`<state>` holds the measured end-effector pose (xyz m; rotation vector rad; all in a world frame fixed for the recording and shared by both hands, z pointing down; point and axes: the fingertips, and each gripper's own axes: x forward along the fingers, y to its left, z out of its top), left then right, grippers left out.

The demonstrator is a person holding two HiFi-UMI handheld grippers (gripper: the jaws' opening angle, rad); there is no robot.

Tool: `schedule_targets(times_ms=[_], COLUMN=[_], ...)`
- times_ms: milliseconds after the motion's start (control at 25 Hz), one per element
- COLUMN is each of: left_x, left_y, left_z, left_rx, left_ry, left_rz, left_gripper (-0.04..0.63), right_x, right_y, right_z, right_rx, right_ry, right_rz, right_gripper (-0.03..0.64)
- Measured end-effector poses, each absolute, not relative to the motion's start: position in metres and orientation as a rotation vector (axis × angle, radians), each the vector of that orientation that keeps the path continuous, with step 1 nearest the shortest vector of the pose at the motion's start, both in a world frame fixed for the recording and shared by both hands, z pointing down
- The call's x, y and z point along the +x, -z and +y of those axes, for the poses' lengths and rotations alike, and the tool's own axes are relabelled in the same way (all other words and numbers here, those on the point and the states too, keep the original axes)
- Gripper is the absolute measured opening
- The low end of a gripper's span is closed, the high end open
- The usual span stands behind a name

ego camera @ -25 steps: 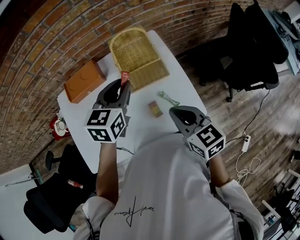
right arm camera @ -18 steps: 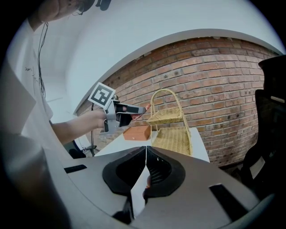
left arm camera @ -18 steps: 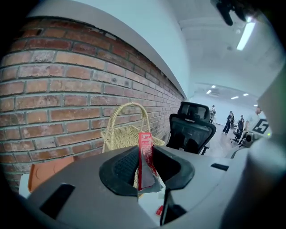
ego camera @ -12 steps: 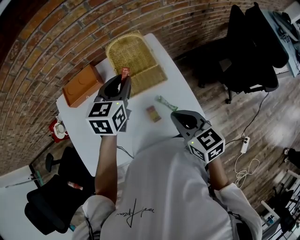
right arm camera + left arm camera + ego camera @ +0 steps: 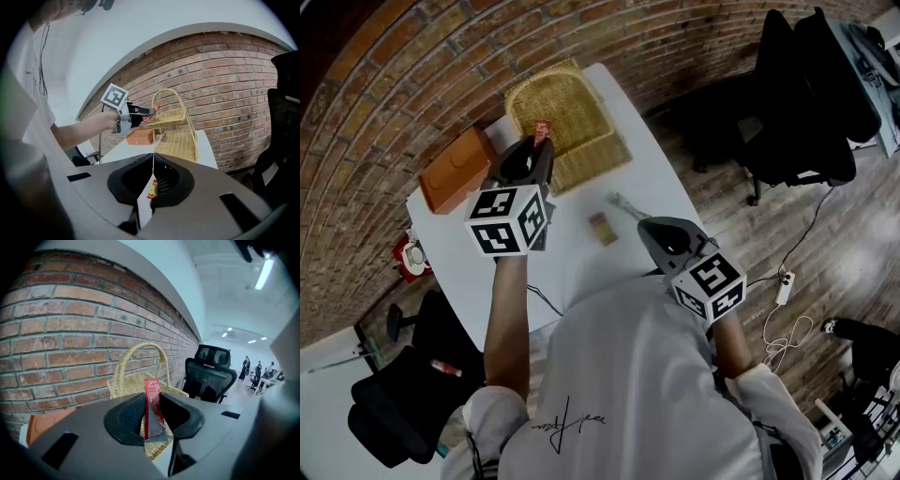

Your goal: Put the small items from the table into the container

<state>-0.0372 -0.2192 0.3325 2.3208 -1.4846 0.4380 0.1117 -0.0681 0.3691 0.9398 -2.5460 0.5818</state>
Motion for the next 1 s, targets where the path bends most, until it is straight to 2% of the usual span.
schedule_targets(times_ms=[1000], left_x=[-0.042], left_y=[-0.344], left_z=[-0.233], left_rx=[2.301], left_ry=[-0.423], left_rz=[-1.507], left_gripper=[0.103], right_x=[0.105], right_y=[-0.371], right_z=[-0.078], right_rx=[0.920], right_ry=[-0.597], right_rz=[-2.544], right_gripper=[0.021])
